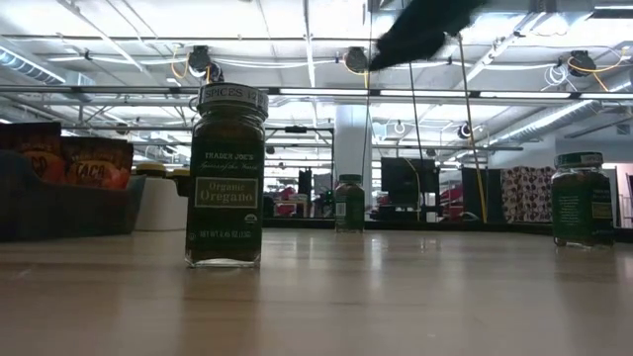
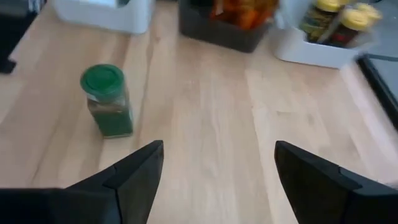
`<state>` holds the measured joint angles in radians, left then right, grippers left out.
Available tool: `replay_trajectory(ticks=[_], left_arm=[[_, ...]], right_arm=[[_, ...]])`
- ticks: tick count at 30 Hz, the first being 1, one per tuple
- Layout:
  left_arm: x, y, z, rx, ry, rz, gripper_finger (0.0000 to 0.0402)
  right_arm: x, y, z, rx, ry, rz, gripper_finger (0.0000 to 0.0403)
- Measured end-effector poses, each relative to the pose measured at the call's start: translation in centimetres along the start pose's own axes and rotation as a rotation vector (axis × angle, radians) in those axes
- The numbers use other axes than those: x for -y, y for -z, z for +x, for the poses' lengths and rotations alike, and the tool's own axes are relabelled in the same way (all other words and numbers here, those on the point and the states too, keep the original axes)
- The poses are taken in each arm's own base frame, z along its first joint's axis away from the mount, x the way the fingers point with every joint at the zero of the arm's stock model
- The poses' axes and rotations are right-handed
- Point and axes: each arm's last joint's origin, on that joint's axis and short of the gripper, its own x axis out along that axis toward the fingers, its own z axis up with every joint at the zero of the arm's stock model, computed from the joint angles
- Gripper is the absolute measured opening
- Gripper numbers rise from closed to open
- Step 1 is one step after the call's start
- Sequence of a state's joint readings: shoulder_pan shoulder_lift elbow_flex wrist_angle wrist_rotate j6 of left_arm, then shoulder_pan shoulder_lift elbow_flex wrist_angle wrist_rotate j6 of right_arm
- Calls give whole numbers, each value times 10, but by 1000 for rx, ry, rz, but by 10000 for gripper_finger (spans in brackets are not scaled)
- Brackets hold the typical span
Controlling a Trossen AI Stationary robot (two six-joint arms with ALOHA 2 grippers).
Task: Sort spices by type
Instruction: Put the top right green seasoning bottle into the bottom white bin
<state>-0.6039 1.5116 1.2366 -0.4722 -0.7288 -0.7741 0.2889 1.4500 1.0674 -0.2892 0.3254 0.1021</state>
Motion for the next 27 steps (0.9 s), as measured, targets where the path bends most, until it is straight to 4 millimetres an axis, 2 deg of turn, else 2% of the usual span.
replay_trajectory(ticks=[5,10,17,27], left_arm=[[9,22,24,-66,-30,64,336],[15,45,46,-122,-72,139,336],[17,68,66,-203,-87,226,336],[18,71,67,-258,-51,189,336]], right_arm=[[5,44,-35,149,-50,140,290],[5,66,-55,214,-102,197,290],[4,70,-59,221,-110,170,290],[4,71,-58,216,-108,153,290]])
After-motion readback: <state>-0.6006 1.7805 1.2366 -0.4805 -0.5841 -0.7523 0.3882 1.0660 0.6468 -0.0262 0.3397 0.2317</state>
